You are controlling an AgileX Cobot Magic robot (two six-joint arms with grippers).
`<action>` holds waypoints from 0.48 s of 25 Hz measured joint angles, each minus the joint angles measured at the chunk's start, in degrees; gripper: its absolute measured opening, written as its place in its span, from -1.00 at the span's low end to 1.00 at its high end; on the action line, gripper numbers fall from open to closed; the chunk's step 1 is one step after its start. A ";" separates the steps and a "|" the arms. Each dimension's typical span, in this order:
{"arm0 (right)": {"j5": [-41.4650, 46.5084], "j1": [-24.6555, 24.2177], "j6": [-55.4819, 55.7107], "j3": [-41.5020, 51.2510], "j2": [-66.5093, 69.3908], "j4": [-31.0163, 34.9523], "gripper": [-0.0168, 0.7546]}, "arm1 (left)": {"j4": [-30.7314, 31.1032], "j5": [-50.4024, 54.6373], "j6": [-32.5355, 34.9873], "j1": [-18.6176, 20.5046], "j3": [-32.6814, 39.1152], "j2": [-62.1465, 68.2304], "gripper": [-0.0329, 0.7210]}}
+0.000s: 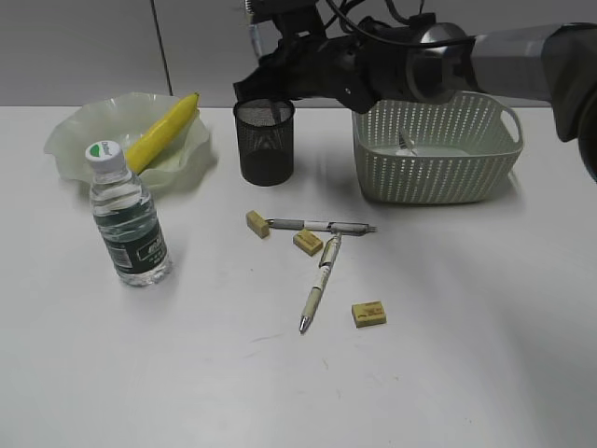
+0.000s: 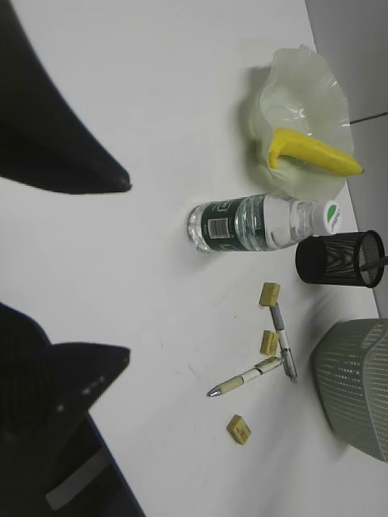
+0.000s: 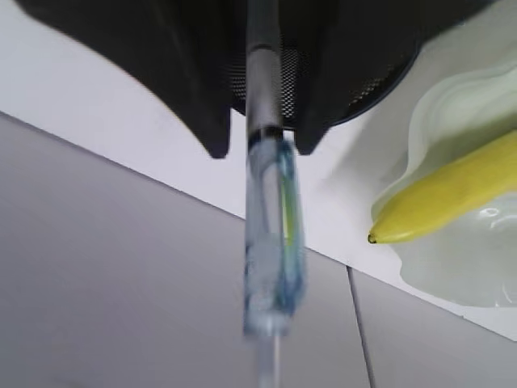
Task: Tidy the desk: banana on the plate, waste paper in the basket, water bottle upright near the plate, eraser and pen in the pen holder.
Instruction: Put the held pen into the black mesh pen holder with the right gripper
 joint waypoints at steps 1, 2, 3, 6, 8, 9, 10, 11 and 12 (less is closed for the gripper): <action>0.00 0.00 0.00 0.00 0.00 0.75 -0.37 | 0.00 0.00 0.00 0.00 0.00 0.00 0.25; 0.00 0.00 0.00 0.00 0.00 1.32 -0.18 | 0.00 0.00 0.00 0.00 0.00 0.00 0.25; 0.00 0.00 0.00 -0.05 0.00 1.94 0.02 | 0.00 0.00 0.00 0.00 0.00 0.00 0.25; 0.45 -0.04 0.00 -0.06 -0.07 2.69 0.41 | 0.00 0.00 0.00 0.00 0.00 0.00 0.25; 2.81 -0.04 0.00 -0.06 -0.81 2.96 0.50 | 0.00 0.00 0.00 0.00 0.00 0.00 0.25; 4.90 -0.04 0.00 -0.06 -1.62 3.02 0.52 | 0.00 0.00 0.00 0.00 0.00 0.00 0.25; 7.16 -0.04 0.00 -0.06 -2.58 3.01 0.53 | 0.00 0.00 0.00 0.00 0.00 0.00 0.25; 10.39 -0.04 0.00 -0.06 -3.97 3.28 0.53 | 0.00 0.00 0.00 0.00 0.00 0.00 0.25; 14.27 -0.04 0.00 -0.06 -5.66 3.90 0.53 | 0.00 0.00 0.00 0.00 0.00 0.00 0.25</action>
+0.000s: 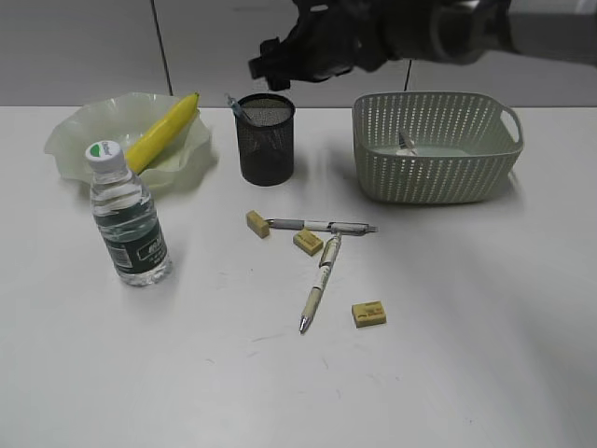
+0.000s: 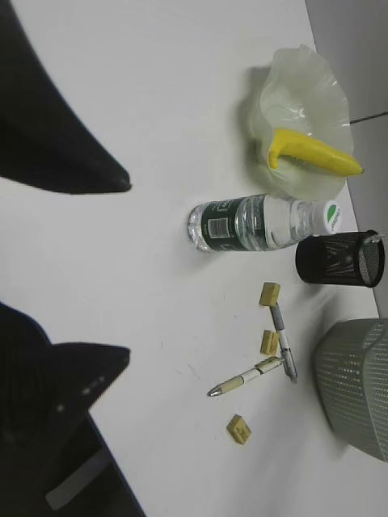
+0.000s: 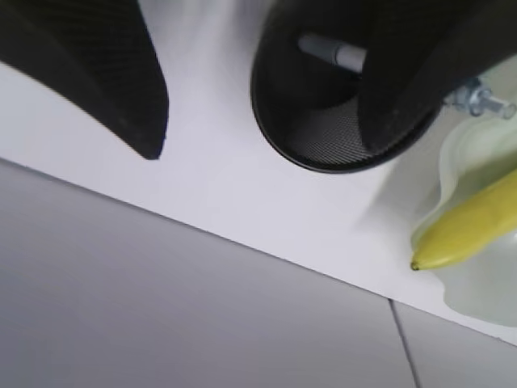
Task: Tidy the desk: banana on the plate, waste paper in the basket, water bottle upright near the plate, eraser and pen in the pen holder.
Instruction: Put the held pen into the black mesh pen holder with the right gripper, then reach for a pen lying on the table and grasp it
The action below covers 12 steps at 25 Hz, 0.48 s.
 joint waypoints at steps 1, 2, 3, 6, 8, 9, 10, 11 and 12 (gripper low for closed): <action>4.40 0.00 -0.41 0.00 -1.55 0.38 0.53 | 0.00 0.00 0.00 0.00 0.00 0.00 0.25; 8.20 0.00 -1.17 0.00 -3.50 0.75 0.51 | 0.00 0.00 0.00 0.00 0.00 0.00 0.25; 12.58 0.00 -2.48 0.00 -5.39 1.41 0.47 | 0.00 0.00 0.00 0.00 0.00 0.00 0.25; 23.87 0.05 -8.80 -0.11 -10.17 5.46 0.32 | -0.02 0.00 0.00 0.00 0.00 0.00 0.25; 31.36 0.23 -11.61 -0.11 -12.68 7.49 0.28 | -0.02 0.00 0.00 0.00 0.00 0.00 0.25; 34.44 0.50 -12.13 -0.11 -13.81 8.01 0.27 | -0.02 0.00 0.00 0.00 0.00 0.00 0.25; 38.16 0.71 -12.74 -0.11 -14.83 8.41 0.26 | -0.02 0.00 0.00 0.00 0.00 0.00 0.25; 41.91 0.82 -13.72 -0.11 -15.75 8.65 0.26 | -0.02 0.00 0.00 0.00 0.00 0.00 0.25; 44.90 0.90 -14.64 -0.11 -16.44 8.99 0.26 | -0.02 0.00 0.00 0.00 0.00 0.00 0.25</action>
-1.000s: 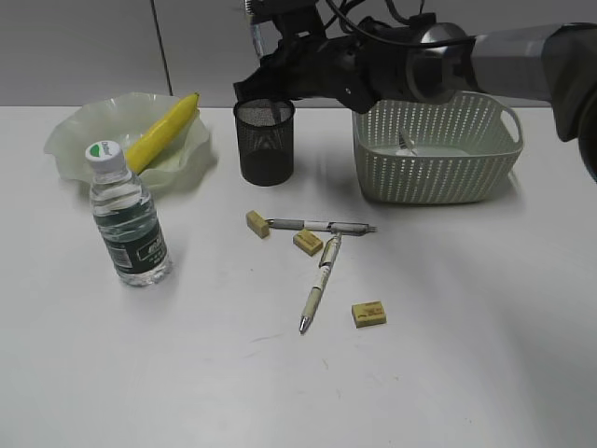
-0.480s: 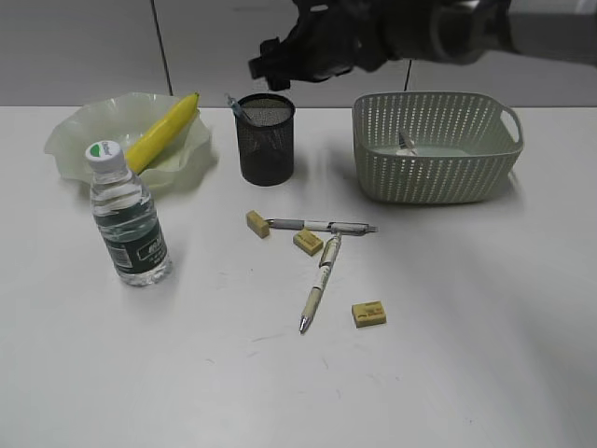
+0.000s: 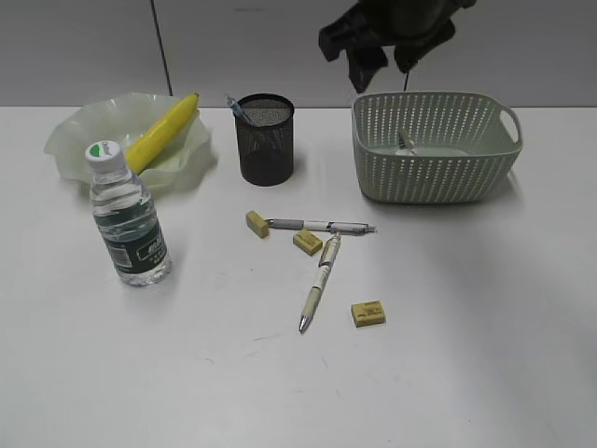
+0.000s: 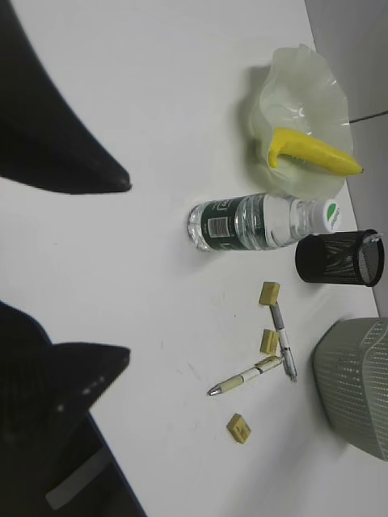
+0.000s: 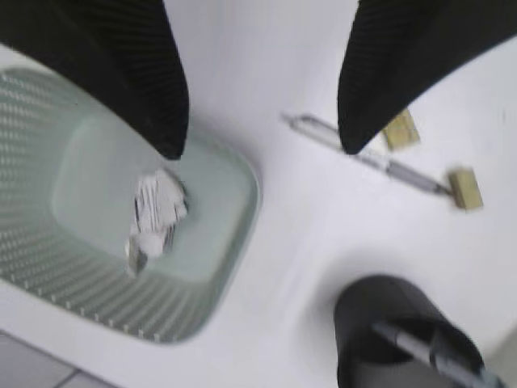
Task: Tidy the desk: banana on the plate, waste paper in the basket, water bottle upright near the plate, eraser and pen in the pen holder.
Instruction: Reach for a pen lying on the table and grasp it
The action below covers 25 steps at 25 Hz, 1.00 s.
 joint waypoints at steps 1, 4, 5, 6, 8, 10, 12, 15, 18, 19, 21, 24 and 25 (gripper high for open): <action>3.29 0.12 -1.21 0.23 -0.89 0.58 0.25 | 0.00 0.00 0.00 0.00 0.00 0.00 0.25; 8.73 0.29 -5.18 2.68 -4.44 3.42 0.25 | -0.05 0.00 0.00 0.00 0.00 0.00 0.25; 9.36 0.47 -6.17 3.93 -6.21 4.75 0.25 | -0.05 0.00 0.00 0.00 0.00 0.00 0.25; 9.72 0.56 -7.05 5.74 -8.31 5.83 0.25 | -0.05 0.00 0.00 0.00 0.00 0.00 0.25; 9.81 0.84 -8.11 10.28 -13.11 8.83 0.25 | -0.05 0.00 0.00 0.00 0.00 0.00 0.25; 9.81 0.84 -8.63 15.34 -18.85 10.42 0.25 | -0.05 0.00 0.00 0.00 0.00 0.00 0.25; 9.89 0.84 -8.83 21.10 -25.82 10.88 0.25 | -0.05 0.00 0.00 0.00 0.00 0.00 0.25; 9.89 0.84 -8.88 31.58 -36.36 11.14 0.25 | -0.05 0.00 0.00 0.00 0.00 0.00 0.25; 10.04 0.84 -8.95 41.89 -47.70 11.39 0.25 | -0.05 0.00 0.00 0.00 0.00 0.00 0.25; 10.04 0.84 -8.95 44.80 -51.96 11.39 0.25 | -0.05 0.00 0.00 0.00 0.00 0.00 0.25; 10.10 0.84 -8.95 51.27 -60.03 11.39 0.25 | -0.05 0.00 0.00 0.00 0.00 0.00 0.25; 9.82 0.84 -8.95 58.51 -73.41 11.39 0.25 | -0.05 -0.05 0.00 0.00 0.00 0.00 0.25; 9.67 0.84 -8.95 60.44 -77.58 11.34 0.25 | -0.05 -0.05 0.00 0.00 0.00 0.00 0.25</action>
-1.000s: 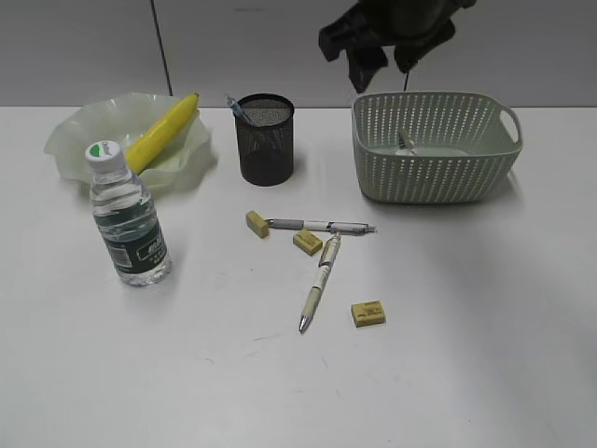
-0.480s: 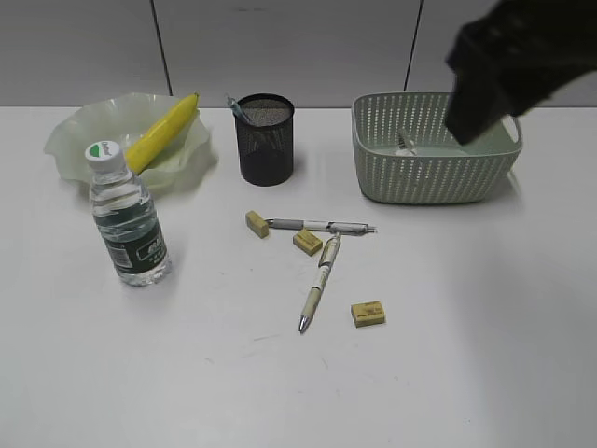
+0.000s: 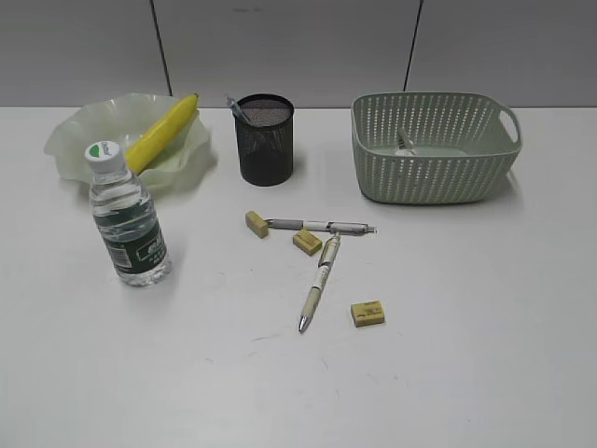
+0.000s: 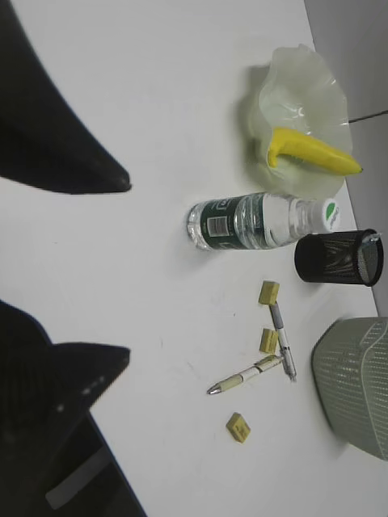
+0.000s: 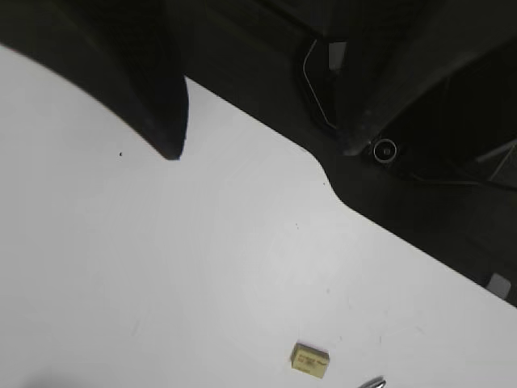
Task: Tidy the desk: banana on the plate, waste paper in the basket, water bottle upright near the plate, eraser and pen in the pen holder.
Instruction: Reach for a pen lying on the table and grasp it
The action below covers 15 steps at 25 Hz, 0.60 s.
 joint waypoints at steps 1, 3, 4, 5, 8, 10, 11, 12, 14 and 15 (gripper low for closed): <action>-0.08 0.00 -0.04 1.48 -4.17 0.00 0.25 | 0.00 0.00 0.00 0.00 0.00 0.00 0.25; -0.08 0.00 -0.04 4.23 -11.84 0.00 0.25 | 0.00 0.00 0.00 0.00 0.00 0.00 0.25; -0.08 0.00 -0.12 5.35 -15.90 -0.20 0.25 | 0.00 0.00 0.00 0.00 0.00 0.00 0.25; -0.28 0.00 -0.19 6.27 -19.77 -0.42 0.25 | 0.00 0.00 0.00 0.00 0.00 0.00 0.25; -1.98 0.00 -0.21 9.56 -29.53 -1.06 0.25 | 0.00 0.00 0.00 0.00 0.00 0.00 0.25; -3.55 0.00 -0.26 12.10 -34.73 -1.27 0.25 | 0.11 0.00 0.00 0.00 0.00 0.00 0.25; -4.38 0.00 -0.28 13.38 -36.47 -1.27 0.25 | 0.34 0.00 0.00 0.00 0.00 0.00 0.25; -4.90 0.05 -0.33 14.34 -37.22 -1.14 0.25 | 0.41 -0.09 0.00 0.00 0.00 0.00 0.25; -6.03 0.24 -1.19 16.31 -37.36 -0.24 0.25 | 0.34 -0.22 0.00 0.05 0.00 1.02 0.25; -7.39 0.30 -1.51 16.81 -37.36 0.53 0.25 | 0.40 -0.25 0.00 0.05 0.00 2.12 0.25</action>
